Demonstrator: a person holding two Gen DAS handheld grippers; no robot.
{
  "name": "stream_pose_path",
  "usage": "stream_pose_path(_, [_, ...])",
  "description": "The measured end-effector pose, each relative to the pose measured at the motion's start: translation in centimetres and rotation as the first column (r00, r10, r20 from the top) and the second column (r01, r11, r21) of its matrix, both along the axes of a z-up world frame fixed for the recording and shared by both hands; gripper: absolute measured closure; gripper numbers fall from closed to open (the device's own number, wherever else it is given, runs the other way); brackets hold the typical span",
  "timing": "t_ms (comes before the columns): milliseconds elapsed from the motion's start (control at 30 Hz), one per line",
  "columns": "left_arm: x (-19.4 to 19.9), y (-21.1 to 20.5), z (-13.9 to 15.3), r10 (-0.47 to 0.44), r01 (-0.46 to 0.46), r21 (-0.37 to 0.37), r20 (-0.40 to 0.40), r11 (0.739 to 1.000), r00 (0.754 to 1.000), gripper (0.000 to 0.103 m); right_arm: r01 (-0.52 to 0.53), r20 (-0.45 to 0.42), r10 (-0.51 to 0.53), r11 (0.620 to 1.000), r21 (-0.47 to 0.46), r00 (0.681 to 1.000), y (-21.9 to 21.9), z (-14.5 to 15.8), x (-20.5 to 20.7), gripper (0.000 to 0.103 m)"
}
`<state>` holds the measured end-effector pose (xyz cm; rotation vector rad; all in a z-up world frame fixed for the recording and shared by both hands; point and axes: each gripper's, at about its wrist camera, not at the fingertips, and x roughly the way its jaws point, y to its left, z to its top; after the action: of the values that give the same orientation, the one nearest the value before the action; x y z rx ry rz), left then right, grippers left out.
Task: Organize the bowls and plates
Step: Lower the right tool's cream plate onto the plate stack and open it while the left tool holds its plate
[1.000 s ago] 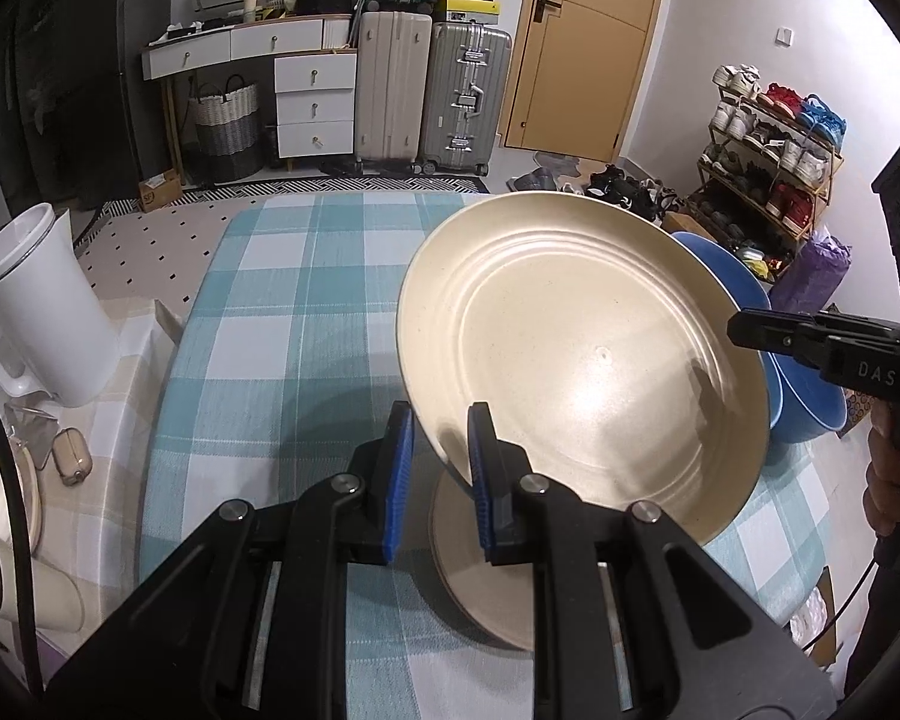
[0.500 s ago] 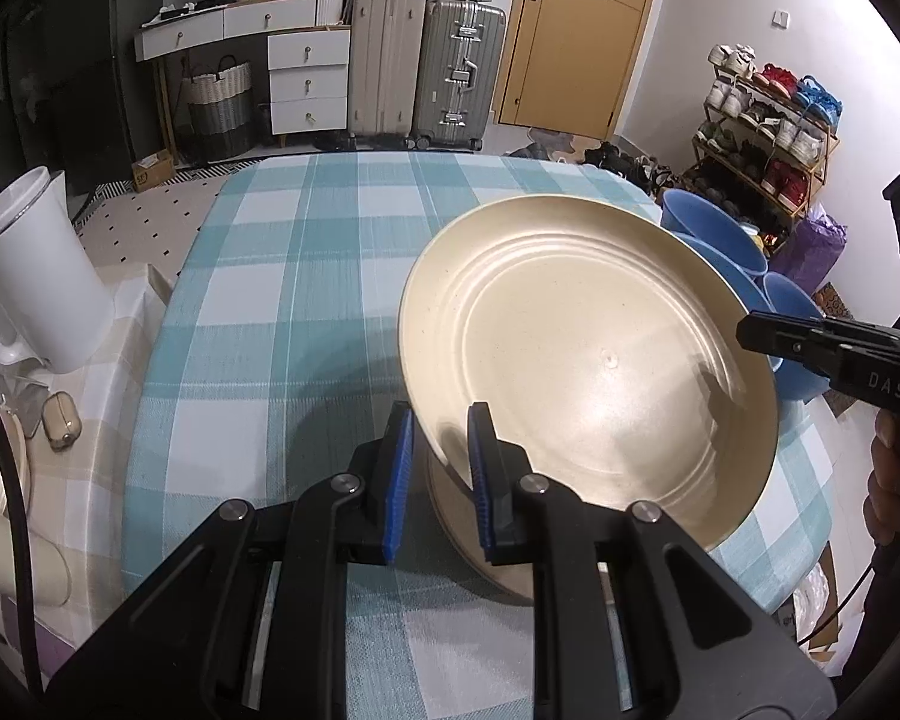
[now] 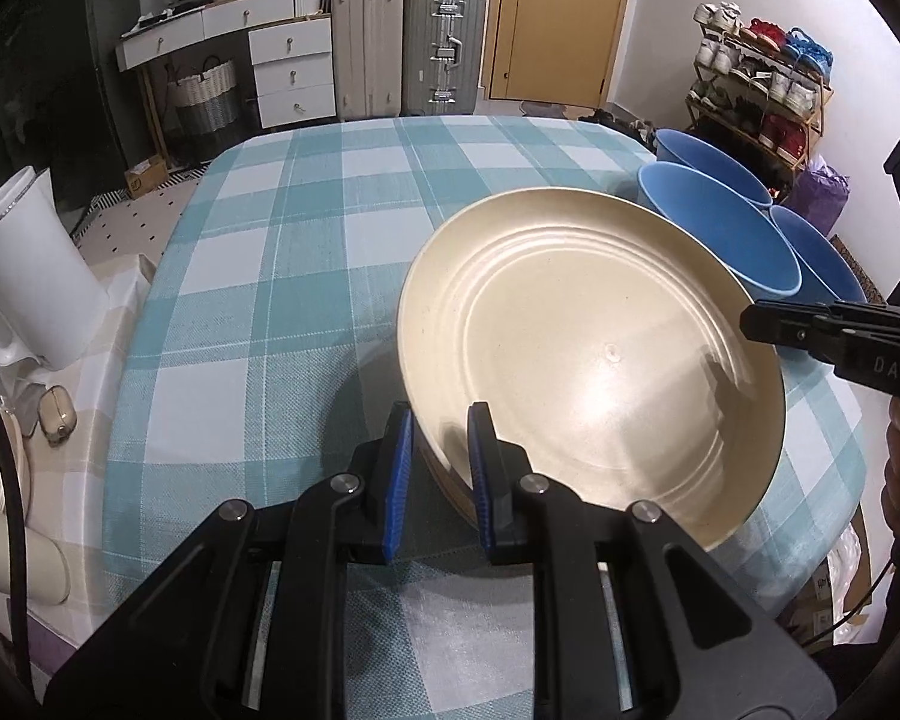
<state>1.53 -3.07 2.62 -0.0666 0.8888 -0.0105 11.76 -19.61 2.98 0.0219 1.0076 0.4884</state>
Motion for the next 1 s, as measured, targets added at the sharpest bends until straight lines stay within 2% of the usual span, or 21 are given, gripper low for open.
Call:
stream_pose_path(167, [0.3,0.0,-0.7,-0.001,0.001,-0.006,-0.004,1.0,1.0,0.088,0.005,-0.013,-0.005,1.0,-0.005,1.0,0.0,-0.8,-0.1,0.085])
stream_pose_path(600, [0.9,-0.7,-2.6,0.001,0.0,0.061,-0.02,0.998,1.0,0.088,0.003,-0.005,-0.003,0.997,-0.074,1.0,1.4,-2.1,-0.1,0.085])
stream_pose_path(1000, [1.5,-0.7,-3.6,-0.004,0.007,0.064,-0.045,0.998,0.999,0.088,0.01,-0.011,-0.011,0.996,-0.087,1.0,1.4,-2.6,0.2,0.084])
